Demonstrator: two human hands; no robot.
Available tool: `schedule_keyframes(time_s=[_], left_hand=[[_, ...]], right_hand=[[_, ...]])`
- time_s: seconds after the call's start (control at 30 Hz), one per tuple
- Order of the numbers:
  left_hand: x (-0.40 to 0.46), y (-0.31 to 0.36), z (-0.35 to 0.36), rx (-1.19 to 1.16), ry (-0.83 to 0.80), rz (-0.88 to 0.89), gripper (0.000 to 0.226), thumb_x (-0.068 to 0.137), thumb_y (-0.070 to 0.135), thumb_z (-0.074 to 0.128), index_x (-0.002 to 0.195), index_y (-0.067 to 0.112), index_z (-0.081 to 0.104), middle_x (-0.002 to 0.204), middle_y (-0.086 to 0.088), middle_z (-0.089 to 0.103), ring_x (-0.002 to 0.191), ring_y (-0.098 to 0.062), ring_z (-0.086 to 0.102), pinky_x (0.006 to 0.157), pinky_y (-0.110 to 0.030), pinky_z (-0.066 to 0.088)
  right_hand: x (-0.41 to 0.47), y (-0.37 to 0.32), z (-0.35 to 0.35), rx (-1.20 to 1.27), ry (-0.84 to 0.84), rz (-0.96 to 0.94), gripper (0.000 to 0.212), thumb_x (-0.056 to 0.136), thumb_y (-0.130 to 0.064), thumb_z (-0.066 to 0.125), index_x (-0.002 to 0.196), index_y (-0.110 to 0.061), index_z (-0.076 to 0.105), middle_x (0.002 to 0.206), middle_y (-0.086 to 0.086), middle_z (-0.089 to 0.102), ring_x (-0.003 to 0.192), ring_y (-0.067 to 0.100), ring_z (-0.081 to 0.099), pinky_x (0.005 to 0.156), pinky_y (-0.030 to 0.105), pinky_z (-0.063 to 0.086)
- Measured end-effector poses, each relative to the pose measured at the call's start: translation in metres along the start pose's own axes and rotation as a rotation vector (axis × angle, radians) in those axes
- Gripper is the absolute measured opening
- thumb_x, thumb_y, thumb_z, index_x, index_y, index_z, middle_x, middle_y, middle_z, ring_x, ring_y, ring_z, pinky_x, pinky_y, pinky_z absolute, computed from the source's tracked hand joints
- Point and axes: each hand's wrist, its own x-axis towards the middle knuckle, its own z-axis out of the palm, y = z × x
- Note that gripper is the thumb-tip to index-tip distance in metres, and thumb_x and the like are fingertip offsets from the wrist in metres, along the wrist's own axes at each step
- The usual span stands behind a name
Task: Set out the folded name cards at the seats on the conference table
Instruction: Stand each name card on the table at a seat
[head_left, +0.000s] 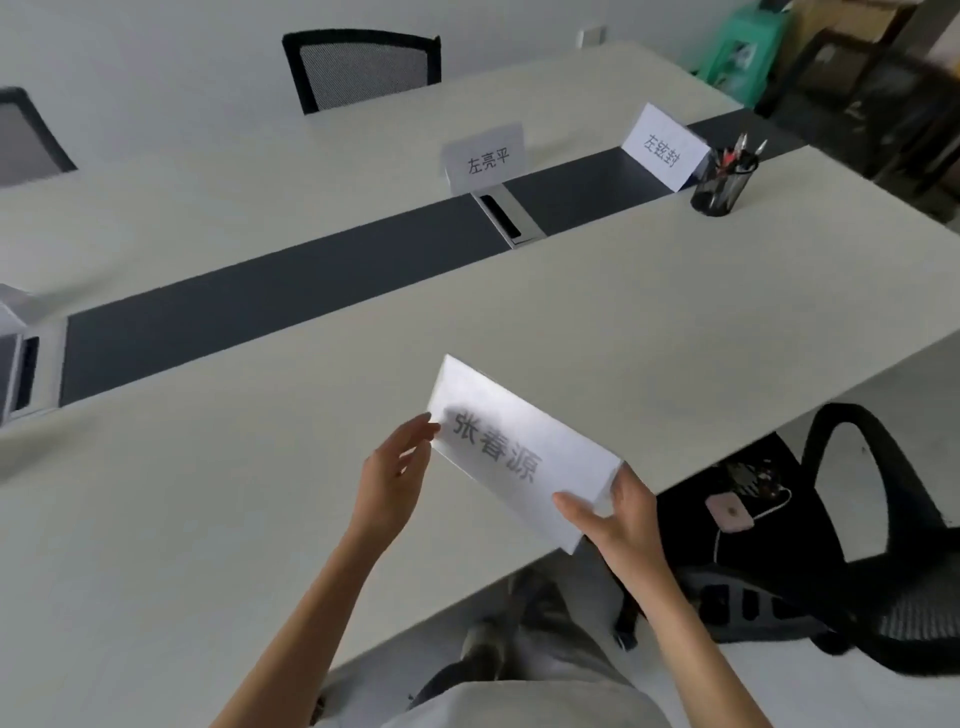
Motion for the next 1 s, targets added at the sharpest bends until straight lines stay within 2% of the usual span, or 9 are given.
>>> schedule_keyframes(time_s=[0.1,0.17,0.33,0.5,0.6,0.7,0.77,0.87,1.0], left_hand=[[0.038,0.008,-0.007,0.035,0.204,-0.013,0.037,0.088,0.001,0.043,0.124,0.008,0.048,0.119,-0.007,0.056,0.104,-0.013,0.053,0.077,-0.008,0.041],[0.063,0.01,-0.011,0.074,0.335,-0.061,0.039,0.088,0.001,0.043,0.127,0.008,0.045,0.125,-0.012,0.052,0.107,-0.017,0.052,0.082,-0.021,0.039],[0.115,0.014,-0.013,0.035,0.431,-0.149,0.04,0.089,0.003,0.042,0.128,0.008,0.044,0.125,-0.011,0.055,0.108,-0.021,0.055,0.089,-0.028,0.039],[0.154,0.018,0.018,0.0,0.327,-0.167,0.029,0.092,0.013,0.04,0.117,0.011,0.054,0.108,-0.008,0.063,0.097,-0.022,0.059,0.09,-0.041,0.048],[0.176,0.018,0.046,0.004,0.275,-0.183,0.024,0.091,0.013,0.044,0.108,0.009,0.061,0.095,-0.007,0.066,0.085,-0.022,0.063,0.078,-0.034,0.047],[0.199,0.014,0.073,0.006,0.193,-0.235,0.018,0.087,0.015,0.054,0.099,0.007,0.064,0.083,-0.01,0.068,0.071,-0.011,0.067,0.076,-0.037,0.05],[0.213,0.009,0.092,0.007,0.138,-0.286,0.016,0.085,0.015,0.057,0.096,0.006,0.063,0.078,-0.011,0.068,0.065,-0.006,0.066,0.078,-0.038,0.051],[0.226,0.0,0.119,0.031,0.078,-0.346,0.008,0.083,0.018,0.06,0.087,0.011,0.061,0.073,-0.009,0.068,0.075,-0.023,0.067,0.078,-0.038,0.051],[0.238,-0.009,0.145,0.077,0.032,-0.407,0.009,0.08,0.017,0.063,0.084,0.009,0.066,0.073,-0.004,0.065,0.07,-0.018,0.059,0.071,-0.028,0.043]], right_hand=[[0.076,-0.025,0.019,-0.022,-0.123,-0.072,0.035,0.054,-0.037,0.075,0.086,-0.034,0.062,0.09,-0.02,0.071,0.091,0.005,0.065,0.082,0.03,0.051],[0.122,-0.039,0.029,-0.019,-0.202,-0.1,0.035,0.054,-0.037,0.075,0.087,-0.031,0.062,0.089,-0.015,0.071,0.092,0.007,0.065,0.083,0.03,0.052],[0.204,-0.056,0.03,-0.002,-0.375,-0.121,0.041,0.056,-0.034,0.074,0.095,-0.028,0.062,0.101,-0.007,0.071,0.1,0.011,0.065,0.088,0.035,0.052],[0.255,-0.045,0.002,-0.033,-0.463,-0.067,0.048,0.055,-0.036,0.074,0.101,-0.026,0.06,0.106,-0.003,0.069,0.103,0.013,0.064,0.089,0.034,0.05],[0.286,-0.03,-0.027,-0.092,-0.496,-0.014,0.05,0.059,-0.039,0.074,0.105,-0.03,0.057,0.11,-0.004,0.068,0.106,0.014,0.062,0.091,0.033,0.049],[0.317,-0.016,-0.058,-0.23,-0.53,0.058,0.044,0.067,-0.027,0.078,0.1,-0.034,0.051,0.106,-0.015,0.062,0.107,0.011,0.059,0.086,0.018,0.047],[0.337,-0.005,-0.073,-0.291,-0.51,0.084,0.048,0.069,-0.014,0.077,0.104,-0.027,0.048,0.109,-0.008,0.06,0.108,0.011,0.055,0.085,0.016,0.044],[0.359,0.014,-0.087,-0.346,-0.436,0.104,0.053,0.068,-0.007,0.077,0.111,-0.017,0.048,0.114,0.001,0.058,0.108,0.014,0.053,0.091,0.024,0.04],[0.376,0.037,-0.099,-0.37,-0.357,0.122,0.058,0.069,-0.001,0.074,0.121,-0.006,0.047,0.116,0.005,0.058,0.108,0.012,0.053,0.094,0.023,0.04]])
